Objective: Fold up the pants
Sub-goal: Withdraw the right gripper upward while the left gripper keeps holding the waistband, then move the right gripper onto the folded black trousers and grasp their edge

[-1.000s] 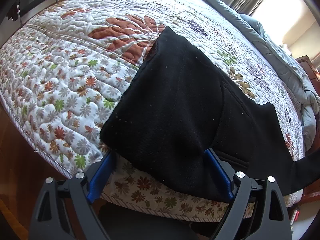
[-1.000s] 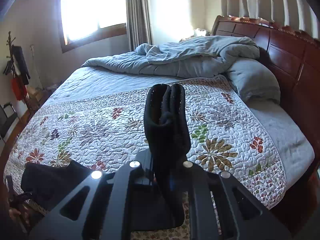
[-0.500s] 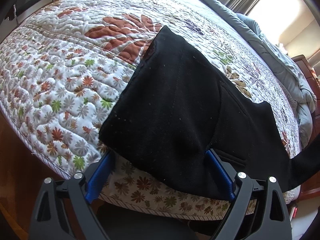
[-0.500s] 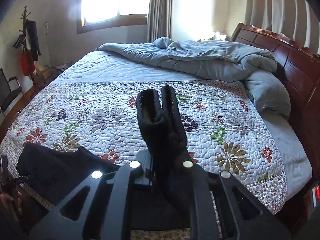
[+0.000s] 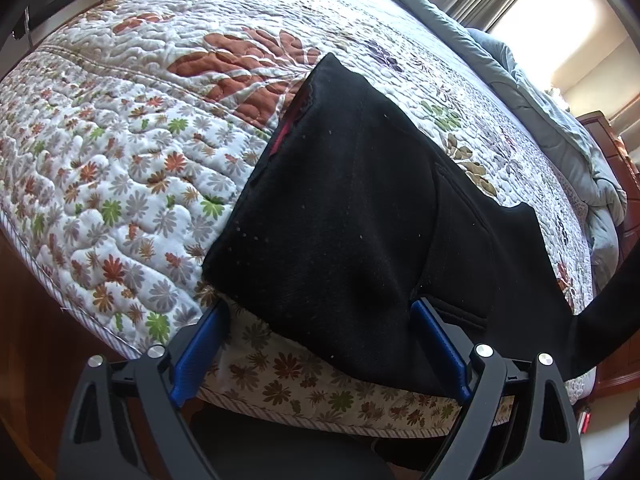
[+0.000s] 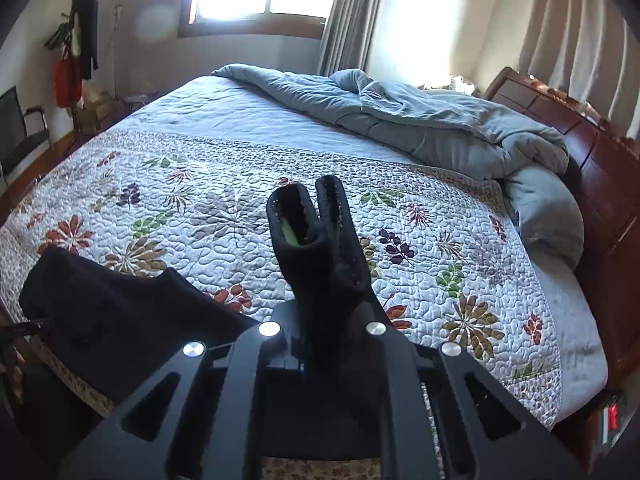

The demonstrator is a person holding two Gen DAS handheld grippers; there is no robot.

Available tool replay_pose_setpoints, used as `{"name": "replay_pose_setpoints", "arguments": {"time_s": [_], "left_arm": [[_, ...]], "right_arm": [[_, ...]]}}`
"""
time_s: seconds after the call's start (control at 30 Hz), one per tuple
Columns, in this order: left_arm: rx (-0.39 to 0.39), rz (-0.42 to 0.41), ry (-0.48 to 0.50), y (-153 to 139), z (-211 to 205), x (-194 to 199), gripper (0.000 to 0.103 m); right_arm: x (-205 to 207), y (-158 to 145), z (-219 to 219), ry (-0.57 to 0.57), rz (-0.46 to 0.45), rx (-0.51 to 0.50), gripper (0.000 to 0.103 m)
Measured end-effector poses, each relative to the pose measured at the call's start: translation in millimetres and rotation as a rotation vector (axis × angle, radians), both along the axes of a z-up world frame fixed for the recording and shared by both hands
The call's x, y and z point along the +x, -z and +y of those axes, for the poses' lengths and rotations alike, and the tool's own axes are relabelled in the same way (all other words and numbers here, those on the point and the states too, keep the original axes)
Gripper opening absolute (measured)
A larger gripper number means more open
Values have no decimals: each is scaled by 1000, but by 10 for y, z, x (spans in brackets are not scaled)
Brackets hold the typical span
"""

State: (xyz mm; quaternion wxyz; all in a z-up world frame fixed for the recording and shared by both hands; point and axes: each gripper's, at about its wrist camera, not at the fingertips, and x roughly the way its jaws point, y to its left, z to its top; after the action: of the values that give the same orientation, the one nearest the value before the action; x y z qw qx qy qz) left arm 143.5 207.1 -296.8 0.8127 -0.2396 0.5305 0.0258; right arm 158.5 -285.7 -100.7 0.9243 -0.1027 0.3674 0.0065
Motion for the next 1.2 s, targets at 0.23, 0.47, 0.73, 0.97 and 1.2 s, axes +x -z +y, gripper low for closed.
{"name": "replay_pose_setpoints", "arguments": {"time_s": [0.23, 0.47, 0.73, 0.97, 1.2], "left_arm": [[-4, -2, -1, -6, -4, -6, 92], [-6, 1, 6, -9, 0, 3, 92], [-17, 3, 14, -4, 34, 33, 92], [-20, 5, 17, 1, 42, 48, 93], [-24, 3, 18, 8, 22, 58, 94]], "right_arm": [[36, 101, 182, -39, 16, -66, 10], [69, 240, 375, -83, 24, -138, 10], [99, 431, 598, -135, 28, -221, 10], [130, 574, 727, -165, 33, -265, 10], [145, 734, 878, -189, 44, -310, 10]]}}
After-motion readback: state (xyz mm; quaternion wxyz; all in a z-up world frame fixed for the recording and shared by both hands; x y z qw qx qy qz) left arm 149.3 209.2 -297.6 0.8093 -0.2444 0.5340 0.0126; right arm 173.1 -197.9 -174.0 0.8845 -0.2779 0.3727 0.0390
